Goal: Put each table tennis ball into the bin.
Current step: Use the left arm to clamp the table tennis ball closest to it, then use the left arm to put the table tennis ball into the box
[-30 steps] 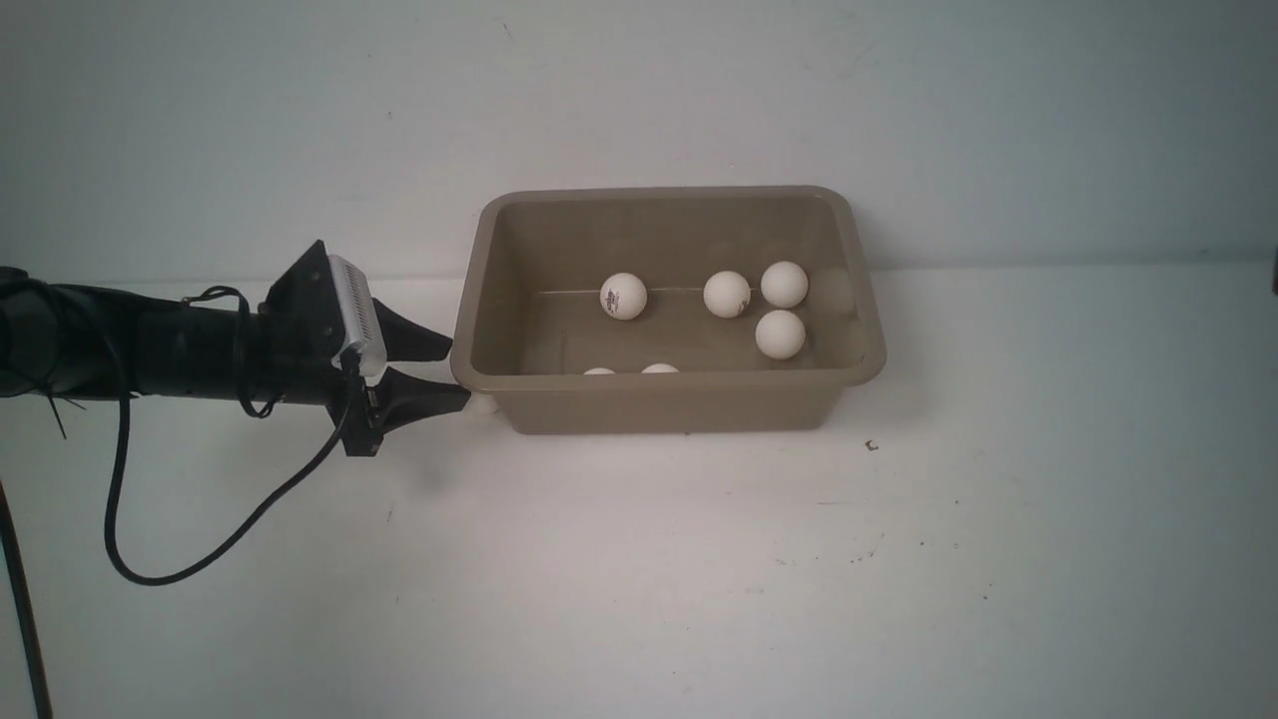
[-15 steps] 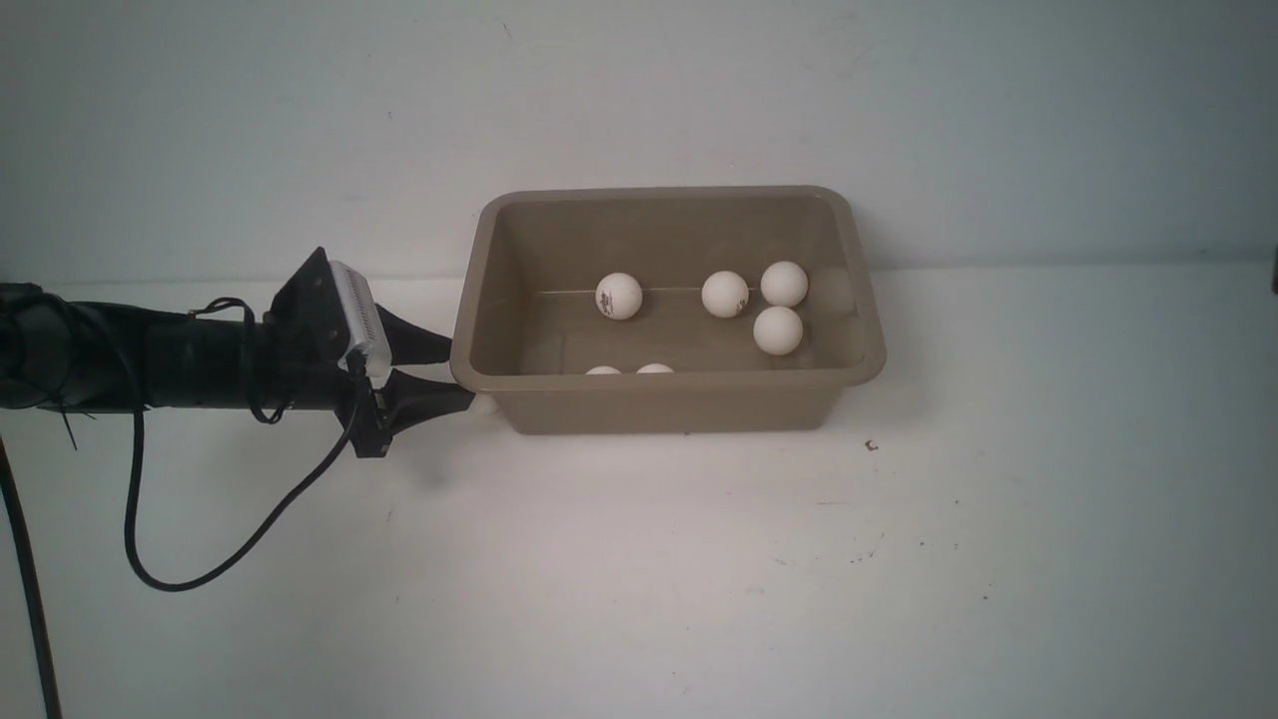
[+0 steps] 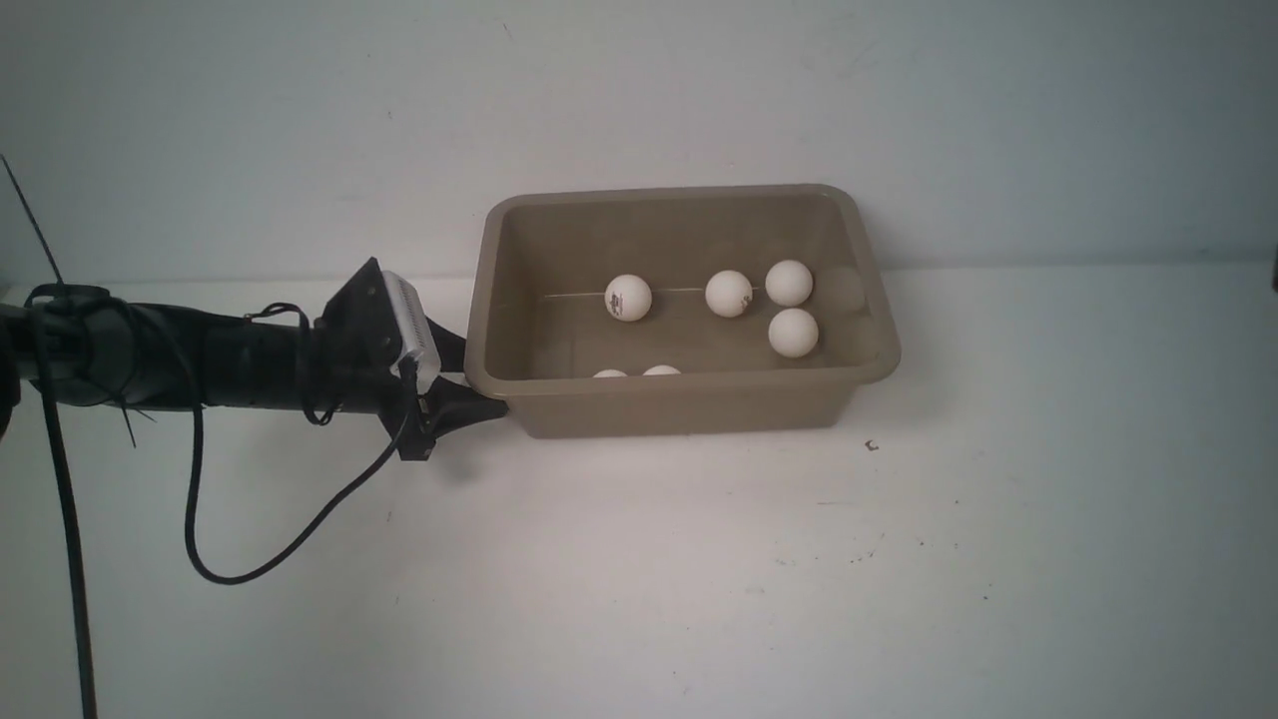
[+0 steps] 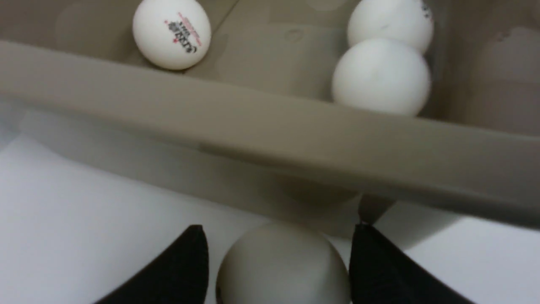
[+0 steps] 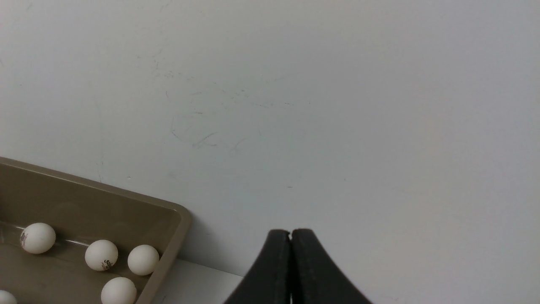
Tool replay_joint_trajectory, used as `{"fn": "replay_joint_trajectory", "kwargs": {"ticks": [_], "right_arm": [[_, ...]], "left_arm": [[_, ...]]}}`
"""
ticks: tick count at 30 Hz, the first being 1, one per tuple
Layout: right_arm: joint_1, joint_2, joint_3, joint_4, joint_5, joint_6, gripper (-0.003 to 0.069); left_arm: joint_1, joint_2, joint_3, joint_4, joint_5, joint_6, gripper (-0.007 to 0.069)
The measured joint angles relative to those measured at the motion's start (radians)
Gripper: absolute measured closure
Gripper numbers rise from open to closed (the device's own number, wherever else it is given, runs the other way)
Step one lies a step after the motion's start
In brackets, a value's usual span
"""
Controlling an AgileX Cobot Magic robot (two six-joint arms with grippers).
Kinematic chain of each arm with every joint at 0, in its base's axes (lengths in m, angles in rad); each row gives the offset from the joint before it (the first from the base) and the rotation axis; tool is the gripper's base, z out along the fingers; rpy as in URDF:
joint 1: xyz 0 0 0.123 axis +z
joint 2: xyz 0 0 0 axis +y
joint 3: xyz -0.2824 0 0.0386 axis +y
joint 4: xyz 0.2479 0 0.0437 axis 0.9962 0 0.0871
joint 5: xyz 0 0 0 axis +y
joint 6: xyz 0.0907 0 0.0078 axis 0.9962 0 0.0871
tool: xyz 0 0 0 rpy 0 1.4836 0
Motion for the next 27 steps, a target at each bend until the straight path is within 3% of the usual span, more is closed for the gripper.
{"fn": "replay_joint_trajectory", "kwargs": {"ticks": [6, 13, 22, 27], "right_arm": [[0.0, 0.0, 0.0, 0.0, 0.001, 0.0, 0.0676], [0.0, 0.0, 0.0, 0.0, 0.002, 0.001, 0.0676], [0.0, 0.001, 0.0, 0.0, 0.002, 0.001, 0.0676], [0.0, 0.042, 0.0, 0.0, 0.004, 0.026, 0.0676]], "left_arm": [[-0.008, 0.002, -0.007, -0.006, -0.094, -0.038, 0.027], [0.036, -0.002, -0.011, -0.013, -0.12, -0.156, 0.0271], [0.176, -0.183, -0.011, -0.011, 0.015, -0.263, 0.0271], [0.081, -0.314, -0.011, -0.048, 0.04, -0.285, 0.0271]]}}
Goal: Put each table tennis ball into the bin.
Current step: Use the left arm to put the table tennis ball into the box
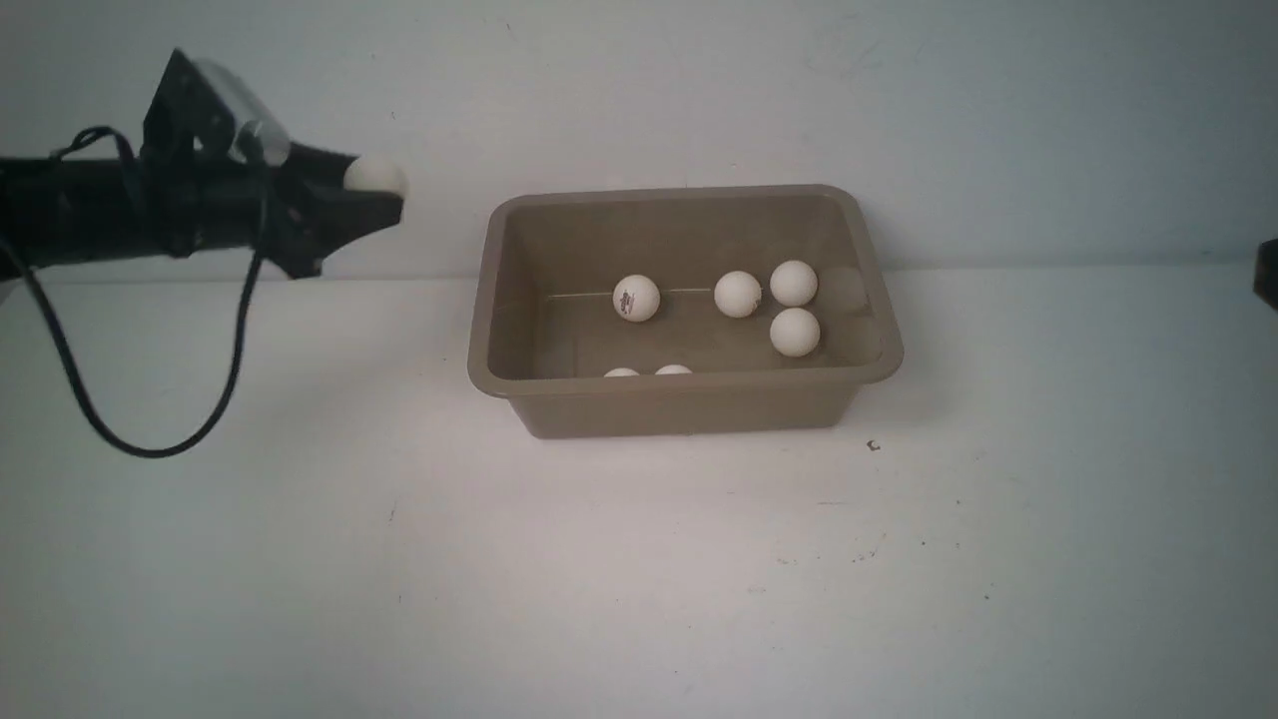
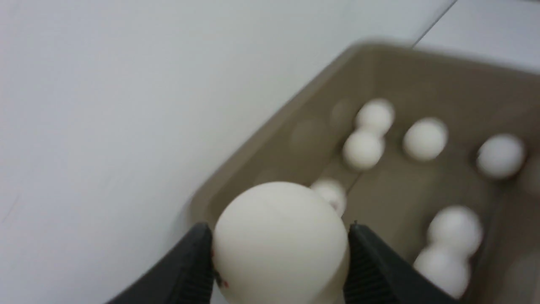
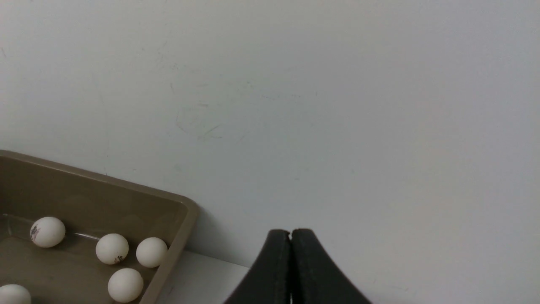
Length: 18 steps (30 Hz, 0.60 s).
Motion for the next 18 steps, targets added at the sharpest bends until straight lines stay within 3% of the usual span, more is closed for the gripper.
{"fn": "replay_joint_trajectory", "kwargs": {"ticks": [1, 2, 8, 14, 18], "right_arm": [[0.0, 0.002, 0.0, 0.0, 0.0, 0.004, 0.0676], [0.0, 0.022, 0.0, 0.0, 0.006, 0.012, 0.0676], [0.0, 0.064, 0.0, 0.0, 0.025, 0.018, 0.0676], [0.0, 0.068, 0.0, 0.0, 0.029, 0.023, 0.0676], [0.0, 0.068, 0.0, 0.0, 0.029, 0.028, 0.0676]], "left_arm": [[-0.007, -0.003, 0.0, -0.001, 0.0, 0.0, 0.0271], [-0.09, -0.01, 0.0, -0.004, -0.087, -0.007, 0.0271], [-0.303, 0.036, 0.0, -0.004, -0.42, -0.025, 0.0271], [-0.43, 0.07, 0.003, -0.019, -0.59, -0.034, 0.0271], [-0.443, 0.091, 0.004, -0.021, -0.61, -0.134, 0.0271]]}}
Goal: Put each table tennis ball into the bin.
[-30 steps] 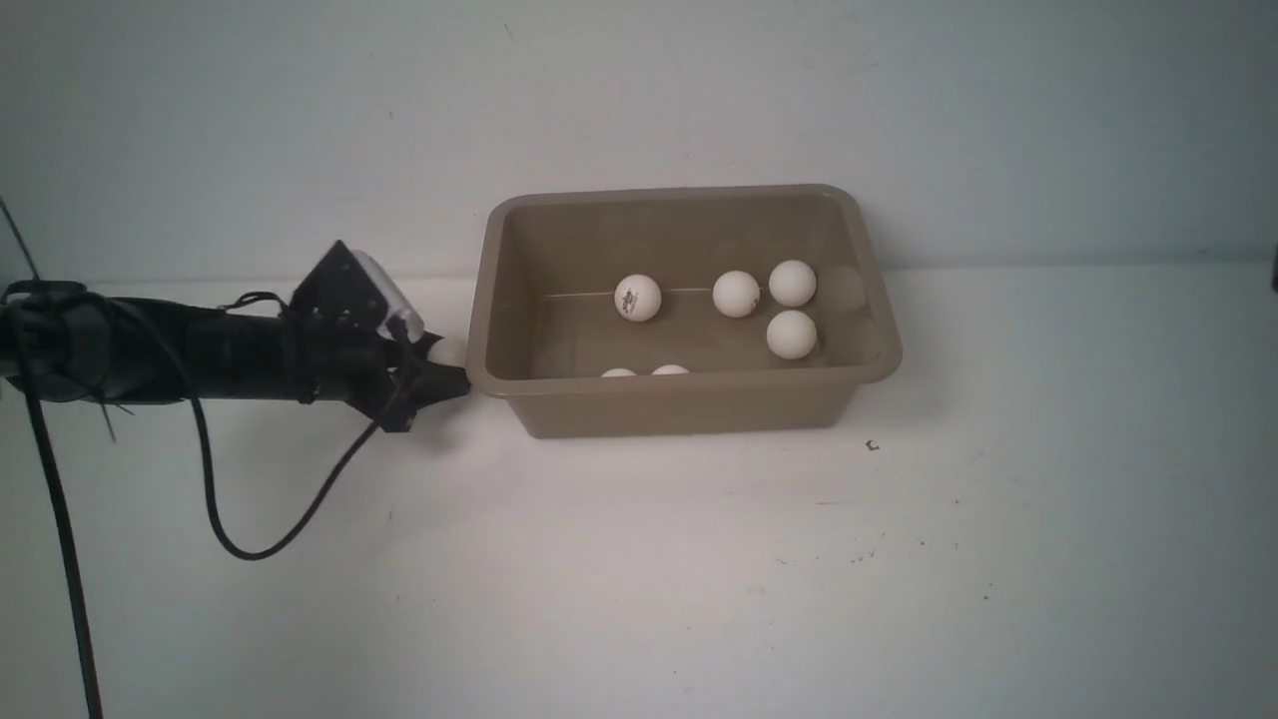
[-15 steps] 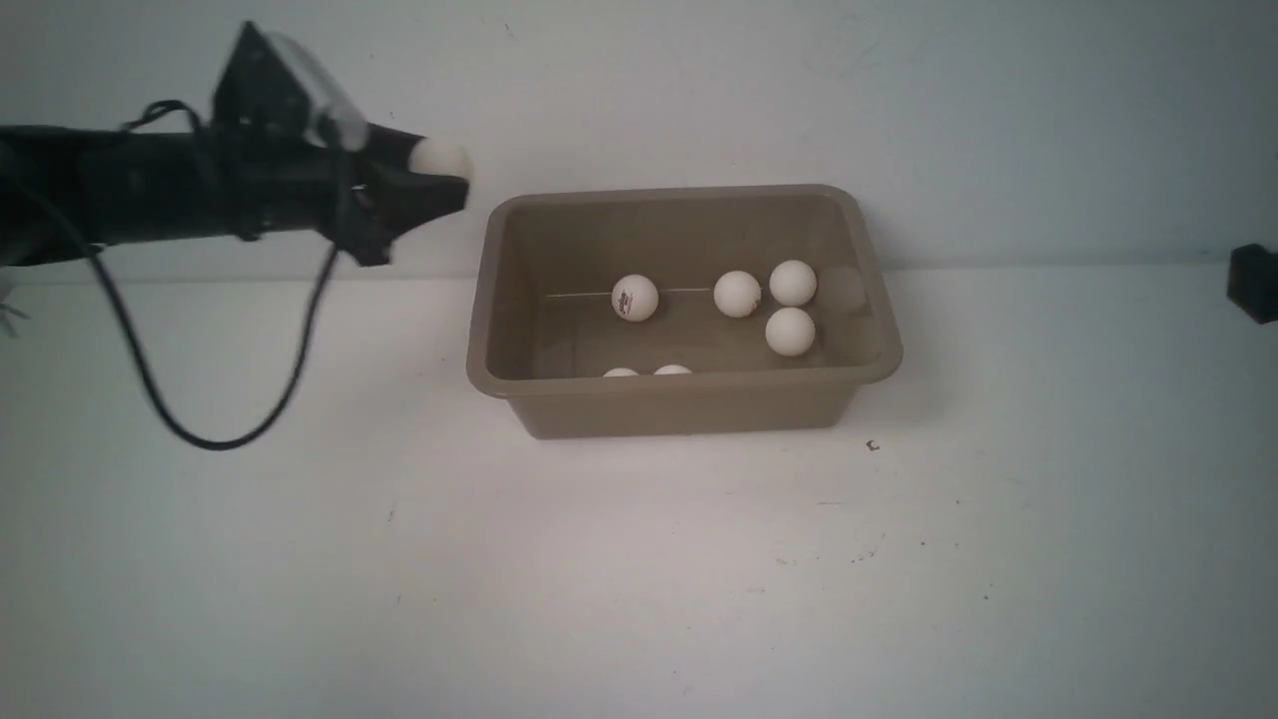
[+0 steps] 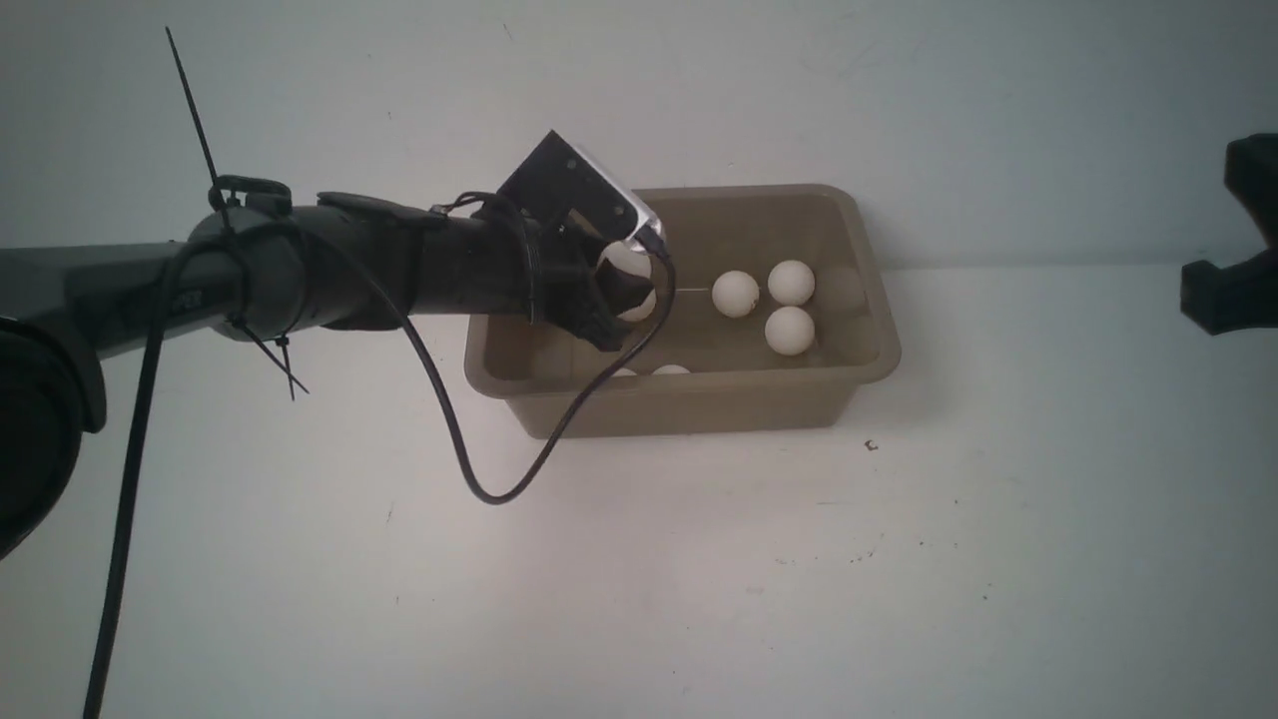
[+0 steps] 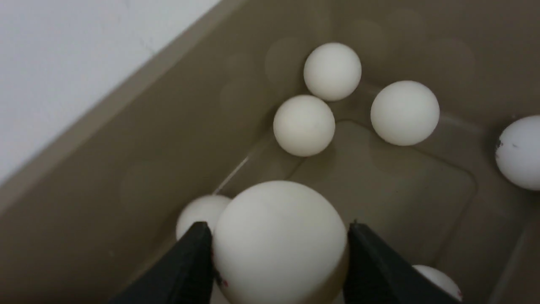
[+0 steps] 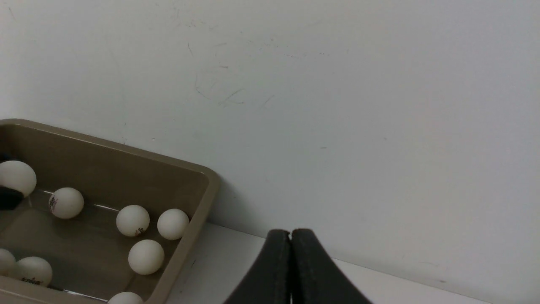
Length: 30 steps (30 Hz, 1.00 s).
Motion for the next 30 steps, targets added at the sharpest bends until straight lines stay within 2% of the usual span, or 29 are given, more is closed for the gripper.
{"fn": "replay_joint_trajectory", "kwargs": {"ticks": [3, 6, 8, 10, 13, 17, 18, 21, 24, 30], "right_arm": [[0.0, 0.0, 0.0, 0.0, 0.0, 0.006, 0.0676], [0.0, 0.0, 0.0, 0.0, 0.0, 0.022, 0.0676], [0.0, 0.0, 0.0, 0.0, 0.0, 0.026, 0.0676], [0.0, 0.0, 0.0, 0.0, -0.004, 0.026, 0.0676], [0.0, -0.009, 0.0, 0.0, -0.033, 0.021, 0.0676], [0.0, -0.092, -0.012, 0.004, -0.198, -0.025, 0.0676], [0.0, -0.108, -0.012, 0.004, -0.224, -0.029, 0.0676], [0.0, -0.192, -0.012, 0.009, -0.356, -0.036, 0.0676], [0.0, -0.293, 0.009, 0.012, -0.419, -0.041, 0.0676], [0.0, -0.435, 0.12, 0.012, -0.42, -0.048, 0.0676]], "left_arm": [[0.002, 0.009, 0.001, 0.0, 0.008, -0.097, 0.0226], [0.004, 0.01, 0.001, 0.0, 0.027, -0.179, 0.012], [0.004, 0.008, 0.001, 0.0, 0.035, -0.22, 0.0081], [0.005, -0.009, 0.001, 0.017, 0.059, -0.266, 0.0063], [0.006, -0.045, 0.003, 0.052, 0.093, -0.287, 0.009], [0.006, -0.229, 0.005, 0.185, 0.19, -0.322, 0.0352], [0.006, -0.26, 0.006, 0.201, 0.2, -0.329, 0.0381], [0.006, -0.412, 0.029, 0.283, 0.24, -0.372, 0.0568], [0.006, -0.534, 0.081, 0.349, 0.245, -0.421, 0.0622], [0.006, -0.738, 0.302, 0.404, 0.151, -0.477, 0.0629]]}}
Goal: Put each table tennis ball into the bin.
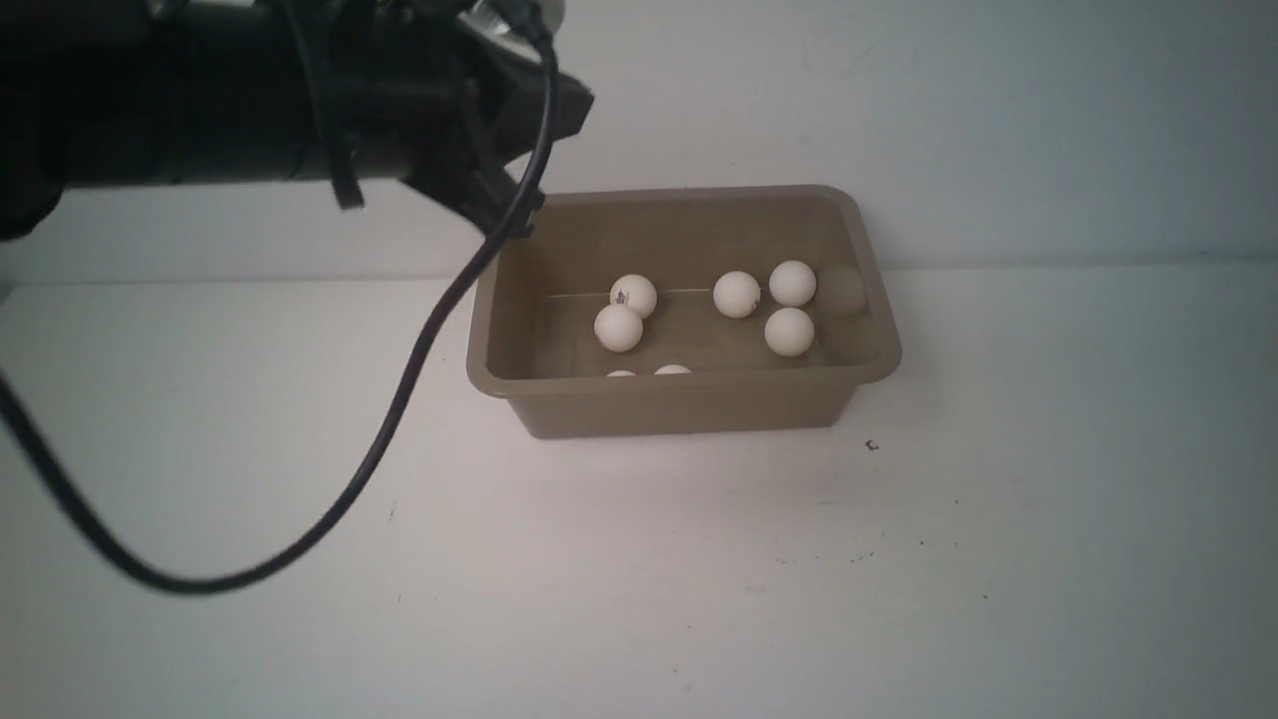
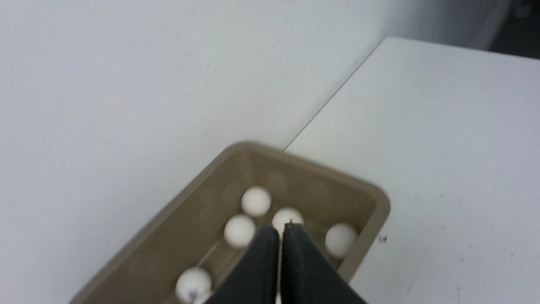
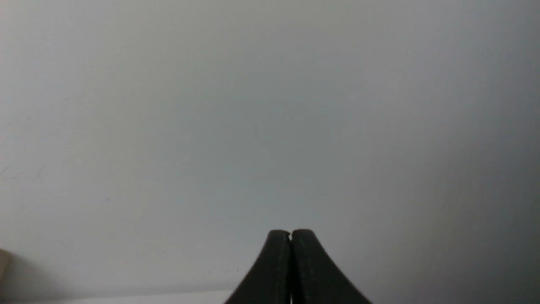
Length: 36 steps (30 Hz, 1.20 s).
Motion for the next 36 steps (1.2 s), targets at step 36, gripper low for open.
{"fn": "replay_joint_trajectory", "kwargs": {"ticks": [36], "right_arm": [[0.0, -0.087, 0.359, -0.003, 0.157, 0.072, 0.0676]], "left_arm": [[0.0, -0.891, 0.779, -0.241, -0.381, 0.014, 0.0629]]}}
